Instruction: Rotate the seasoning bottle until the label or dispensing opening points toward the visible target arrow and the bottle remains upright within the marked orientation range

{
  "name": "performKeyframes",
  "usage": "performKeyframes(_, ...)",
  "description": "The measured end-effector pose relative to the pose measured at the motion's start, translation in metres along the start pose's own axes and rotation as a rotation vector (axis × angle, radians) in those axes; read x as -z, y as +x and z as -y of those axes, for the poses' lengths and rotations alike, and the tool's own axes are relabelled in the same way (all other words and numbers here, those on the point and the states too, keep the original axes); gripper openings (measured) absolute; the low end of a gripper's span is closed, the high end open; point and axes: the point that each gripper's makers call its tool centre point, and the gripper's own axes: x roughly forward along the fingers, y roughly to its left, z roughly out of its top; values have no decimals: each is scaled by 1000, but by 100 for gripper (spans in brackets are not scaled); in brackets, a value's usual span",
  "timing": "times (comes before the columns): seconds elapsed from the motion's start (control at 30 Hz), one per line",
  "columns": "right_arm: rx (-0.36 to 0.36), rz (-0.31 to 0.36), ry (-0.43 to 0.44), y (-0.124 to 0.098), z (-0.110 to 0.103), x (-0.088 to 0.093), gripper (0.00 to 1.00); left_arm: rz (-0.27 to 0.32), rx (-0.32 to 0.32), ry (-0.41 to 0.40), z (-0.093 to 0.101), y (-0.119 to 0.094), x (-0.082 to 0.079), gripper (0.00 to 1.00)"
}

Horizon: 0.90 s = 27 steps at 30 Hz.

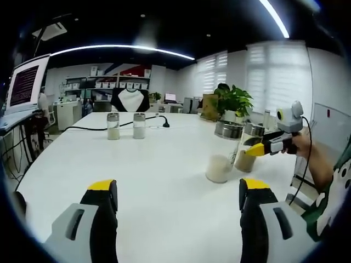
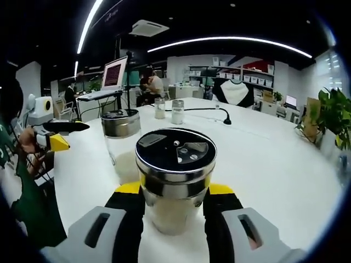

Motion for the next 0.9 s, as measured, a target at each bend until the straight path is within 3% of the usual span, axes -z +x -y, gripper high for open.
performKeyframes(0.73, 199, 24, 130, 0, 7, 3, 40, 5, -20, -11, -5, -4, -1, 95)
performKeyframes(0.83, 258, 10, 175, -1, 8, 5, 40, 7, -24, -9, -6, -5, -2, 95)
performKeyframes(0.9, 270, 3, 153, 0, 6, 4, 40, 9, -25, -8, -5, -5, -2, 95)
